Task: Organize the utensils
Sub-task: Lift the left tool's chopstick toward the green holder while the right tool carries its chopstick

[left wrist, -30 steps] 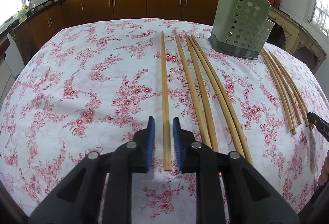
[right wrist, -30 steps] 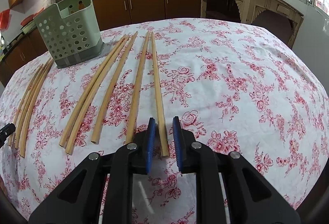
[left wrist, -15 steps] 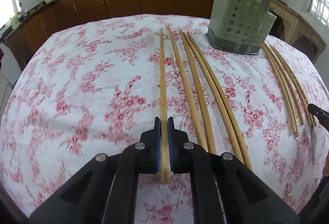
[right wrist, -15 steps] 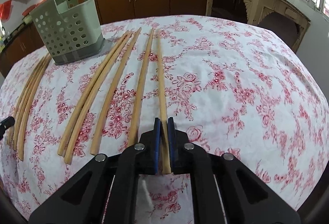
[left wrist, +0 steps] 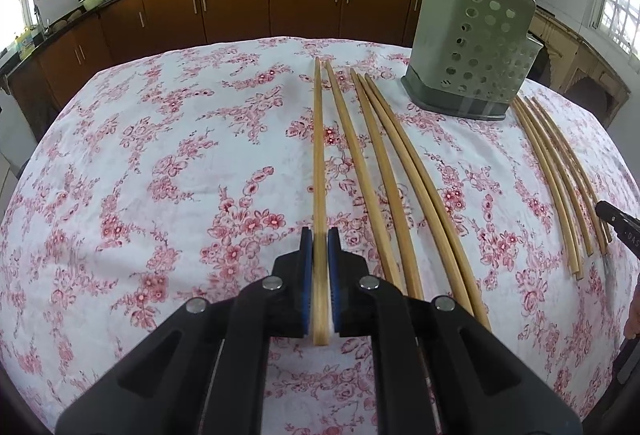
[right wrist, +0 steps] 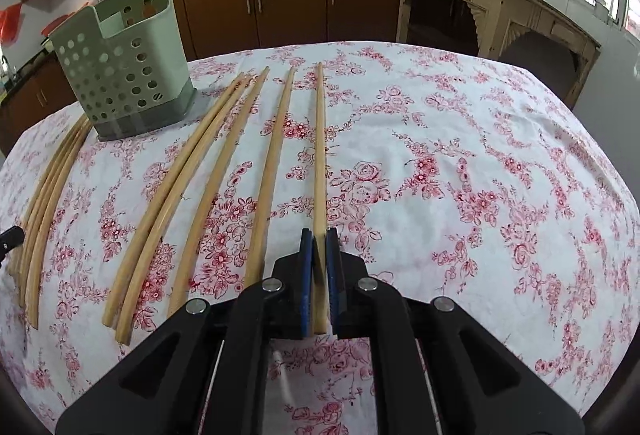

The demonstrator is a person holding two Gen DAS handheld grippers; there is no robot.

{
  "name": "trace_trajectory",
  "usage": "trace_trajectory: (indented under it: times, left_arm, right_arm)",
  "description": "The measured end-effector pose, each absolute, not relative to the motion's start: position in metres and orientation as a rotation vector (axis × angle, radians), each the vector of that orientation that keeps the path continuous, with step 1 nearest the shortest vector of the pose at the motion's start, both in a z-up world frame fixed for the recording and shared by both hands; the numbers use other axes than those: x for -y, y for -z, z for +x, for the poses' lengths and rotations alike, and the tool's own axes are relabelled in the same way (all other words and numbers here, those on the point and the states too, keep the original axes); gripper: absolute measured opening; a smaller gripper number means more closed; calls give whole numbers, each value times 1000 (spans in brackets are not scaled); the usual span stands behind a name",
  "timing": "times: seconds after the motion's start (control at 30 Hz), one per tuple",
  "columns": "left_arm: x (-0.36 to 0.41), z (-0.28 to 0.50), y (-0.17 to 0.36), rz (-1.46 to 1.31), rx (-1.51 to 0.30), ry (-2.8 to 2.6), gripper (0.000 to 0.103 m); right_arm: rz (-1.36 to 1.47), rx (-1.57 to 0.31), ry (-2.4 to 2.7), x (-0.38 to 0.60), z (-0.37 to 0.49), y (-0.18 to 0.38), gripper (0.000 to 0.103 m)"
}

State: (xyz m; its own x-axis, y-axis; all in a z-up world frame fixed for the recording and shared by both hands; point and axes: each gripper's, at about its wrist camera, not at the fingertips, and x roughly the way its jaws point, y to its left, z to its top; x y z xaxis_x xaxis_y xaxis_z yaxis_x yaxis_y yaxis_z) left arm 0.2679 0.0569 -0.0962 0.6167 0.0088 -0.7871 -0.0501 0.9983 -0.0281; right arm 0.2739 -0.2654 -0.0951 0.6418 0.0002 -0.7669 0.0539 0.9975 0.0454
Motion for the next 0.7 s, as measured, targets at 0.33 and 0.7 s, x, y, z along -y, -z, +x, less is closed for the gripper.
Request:
trace_trajectory:
  times: [0.33, 0.7]
  left_arm:
    - [-54, 265, 97, -31, -897, -45, 10]
    - [-58, 265, 97, -67, -896, -29, 11]
  right_arm:
    - [88, -873, 22, 268, 273, 95, 8]
    - [70, -874, 32, 267, 273, 95, 8]
